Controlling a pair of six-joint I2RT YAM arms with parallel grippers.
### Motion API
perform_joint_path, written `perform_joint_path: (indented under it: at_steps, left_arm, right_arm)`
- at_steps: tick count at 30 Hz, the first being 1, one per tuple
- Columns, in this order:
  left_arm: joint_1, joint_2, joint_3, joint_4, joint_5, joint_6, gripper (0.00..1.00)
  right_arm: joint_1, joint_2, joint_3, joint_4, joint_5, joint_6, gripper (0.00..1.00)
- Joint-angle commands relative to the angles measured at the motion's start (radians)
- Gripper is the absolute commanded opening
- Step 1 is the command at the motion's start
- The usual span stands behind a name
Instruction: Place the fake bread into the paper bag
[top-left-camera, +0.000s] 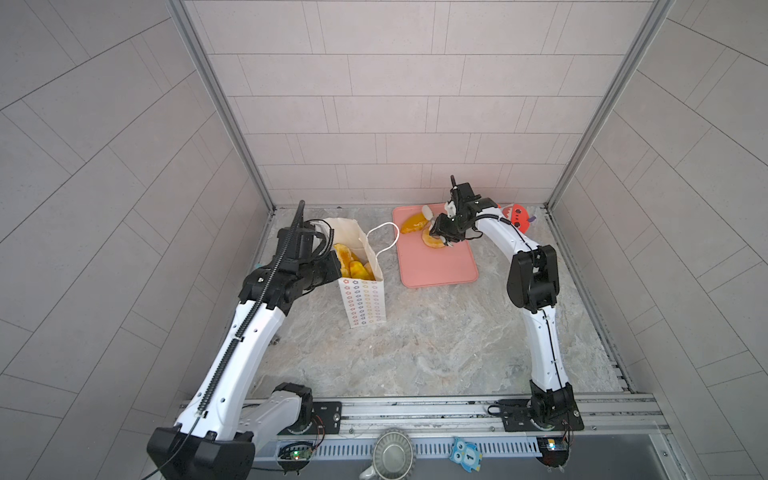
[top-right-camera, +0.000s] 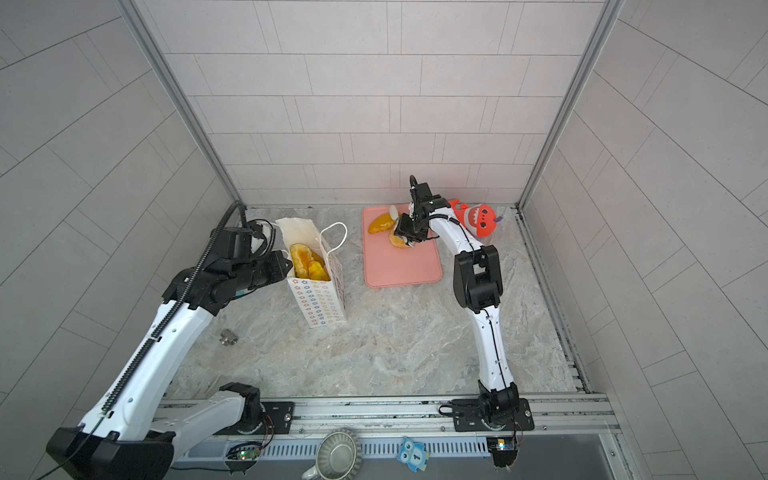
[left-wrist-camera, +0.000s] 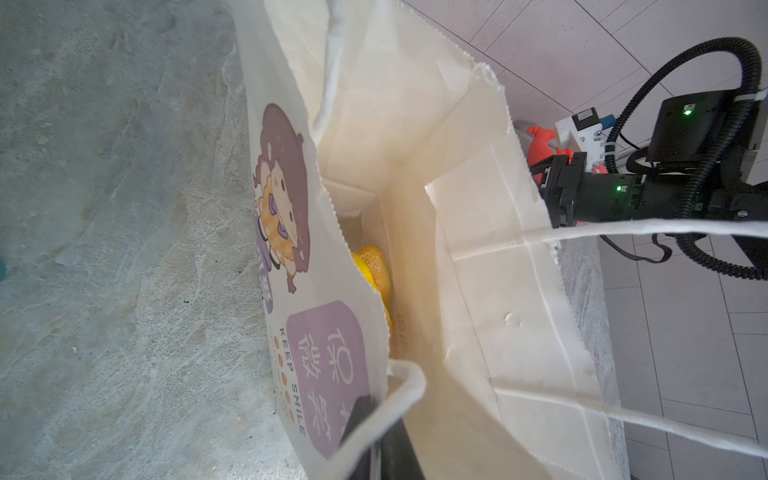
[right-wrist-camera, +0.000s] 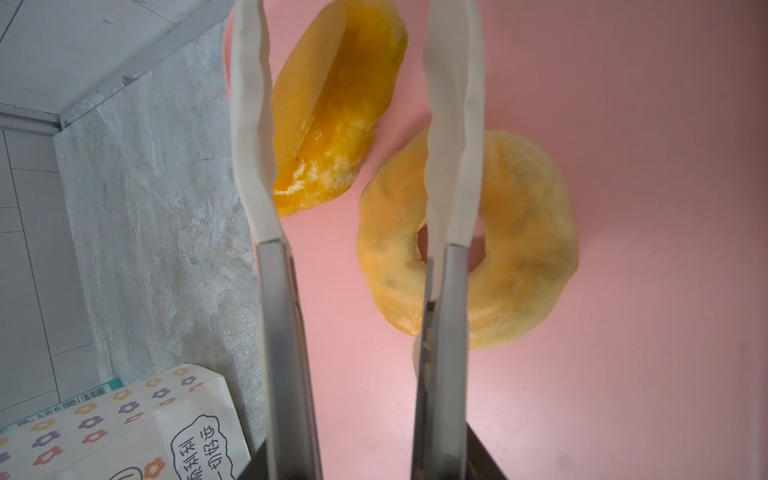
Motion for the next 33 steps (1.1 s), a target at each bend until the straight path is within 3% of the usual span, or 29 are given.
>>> perform_joint_path:
  at_steps: [1,10,21,33]
  left_arm:
    - [-0.001,0.01,0.005,-0.018,-0.018,0.01,0.1]
    - [-0.001,0.008,0.008,-0.021,-0.022,0.011,0.1]
    - [-0.001,0.001,0.008,-0.027,-0.026,0.01,0.1]
    - [-0.001,-0.007,0.005,-0.03,-0.026,0.009,0.1]
  right_arm:
    - [0.001,0.023,0.027,0.007,-0.014,0.018,0.48]
    - [0.001,0.048,0.048,0.017,-0.029,0.034,0.47]
    - [0.001,0.047,0.048,0.022,-0.04,0.041,0.33]
    - [0.0,-0.039,0.011,-0.007,-0.053,0.019,0.28]
